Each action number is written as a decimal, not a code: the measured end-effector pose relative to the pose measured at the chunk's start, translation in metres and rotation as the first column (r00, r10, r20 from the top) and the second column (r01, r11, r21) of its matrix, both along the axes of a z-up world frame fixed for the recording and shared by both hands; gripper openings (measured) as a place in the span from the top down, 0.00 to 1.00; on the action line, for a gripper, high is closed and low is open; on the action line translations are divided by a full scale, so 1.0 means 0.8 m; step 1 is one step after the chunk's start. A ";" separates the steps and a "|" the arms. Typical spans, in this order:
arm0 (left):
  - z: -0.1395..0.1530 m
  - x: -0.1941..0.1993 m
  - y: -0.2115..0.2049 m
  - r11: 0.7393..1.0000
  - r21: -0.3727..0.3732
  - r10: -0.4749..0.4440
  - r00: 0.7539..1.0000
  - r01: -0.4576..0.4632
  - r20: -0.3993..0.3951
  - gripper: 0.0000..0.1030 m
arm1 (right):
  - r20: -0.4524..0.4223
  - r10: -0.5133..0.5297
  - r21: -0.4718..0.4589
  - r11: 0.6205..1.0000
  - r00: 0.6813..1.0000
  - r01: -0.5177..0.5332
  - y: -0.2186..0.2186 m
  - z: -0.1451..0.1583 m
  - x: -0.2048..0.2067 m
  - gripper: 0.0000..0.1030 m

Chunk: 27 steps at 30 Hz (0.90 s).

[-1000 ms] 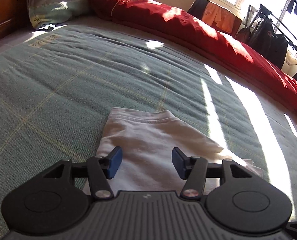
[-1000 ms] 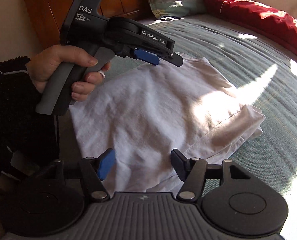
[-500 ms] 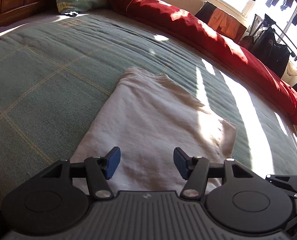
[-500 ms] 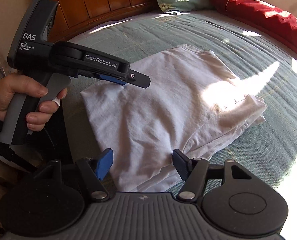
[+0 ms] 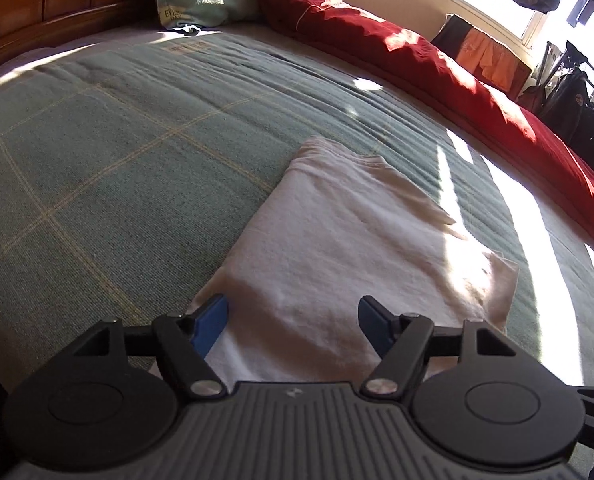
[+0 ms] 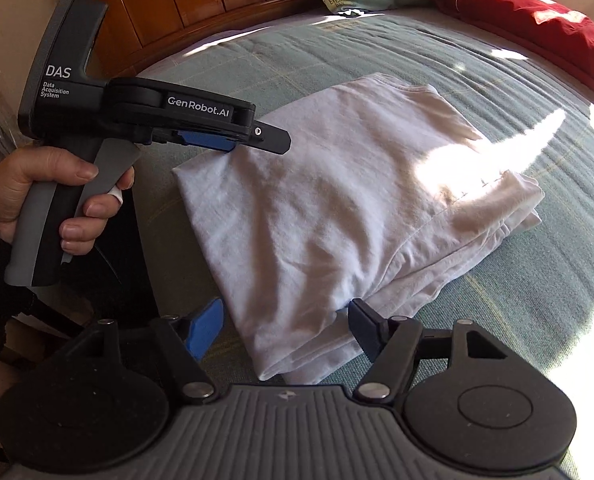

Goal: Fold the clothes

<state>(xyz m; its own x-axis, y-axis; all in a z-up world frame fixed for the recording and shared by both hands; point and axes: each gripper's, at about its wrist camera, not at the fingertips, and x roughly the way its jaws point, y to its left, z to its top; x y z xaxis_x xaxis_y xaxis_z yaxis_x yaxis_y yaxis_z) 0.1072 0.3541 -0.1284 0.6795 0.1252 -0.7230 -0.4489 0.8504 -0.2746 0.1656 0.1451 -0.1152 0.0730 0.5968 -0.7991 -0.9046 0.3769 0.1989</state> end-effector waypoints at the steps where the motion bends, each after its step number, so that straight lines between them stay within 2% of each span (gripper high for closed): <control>1: 0.003 -0.001 -0.003 1.000 0.011 -0.011 1.000 0.011 0.014 0.30 | 0.002 0.003 0.013 1.000 1.000 -0.003 -0.002 0.002 0.000 0.29; 4: 0.007 0.001 -0.005 0.999 0.023 -0.031 0.999 0.031 0.037 0.27 | 0.027 -0.025 0.072 0.997 0.999 0.023 -0.005 0.016 0.011 0.29; 7: -0.003 0.009 -0.003 0.999 0.032 -0.016 1.000 0.016 -0.007 0.26 | 0.079 -0.063 0.075 0.996 0.995 0.057 0.005 0.019 0.029 0.29; 9: -0.008 0.010 -0.004 0.999 0.040 -0.011 1.000 0.012 -0.017 0.25 | 0.079 -0.073 0.061 0.996 0.994 0.068 0.014 0.012 0.043 0.28; 12: -0.005 0.007 -0.012 0.997 0.072 -0.012 0.999 0.015 -0.031 0.25 | 0.069 -0.092 -0.011 0.996 0.993 0.093 0.017 -0.007 0.053 0.28; 14: 0.001 0.002 -0.019 0.997 0.071 -0.030 0.999 0.033 -0.034 0.25 | 0.076 -0.105 -0.017 0.994 0.992 0.106 0.009 -0.009 0.051 0.28; 16: 0.008 -0.005 -0.032 0.995 0.060 -0.074 0.997 0.076 -0.028 0.25 | 0.062 -0.116 -0.005 0.993 0.991 0.116 -0.004 -0.002 0.048 0.28; 20: 0.025 -0.016 -0.078 0.981 0.060 -0.185 0.983 0.186 -0.019 0.25 | 0.090 -0.163 -0.048 0.985 0.983 0.168 -0.035 0.010 0.048 0.24; 23: 0.031 -0.018 -0.115 0.959 0.043 -0.280 0.960 0.280 0.005 0.25 | 0.138 -0.206 -0.103 0.970 0.969 0.220 -0.061 0.013 0.049 0.24; 27: 0.025 -0.011 -0.157 0.926 0.003 -0.376 0.926 0.376 -0.001 0.25 | 0.138 -0.304 -0.136 0.937 0.943 0.322 -0.101 0.016 0.054 0.24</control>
<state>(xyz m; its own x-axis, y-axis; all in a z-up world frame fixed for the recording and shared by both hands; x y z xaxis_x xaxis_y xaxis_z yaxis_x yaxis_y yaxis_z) 0.0986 0.2288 -0.1085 0.6769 -0.1377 -0.7231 -0.0956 0.9576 -0.2719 0.2085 0.0642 -0.1022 0.3314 0.3991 -0.8549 -0.7488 0.6626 0.0191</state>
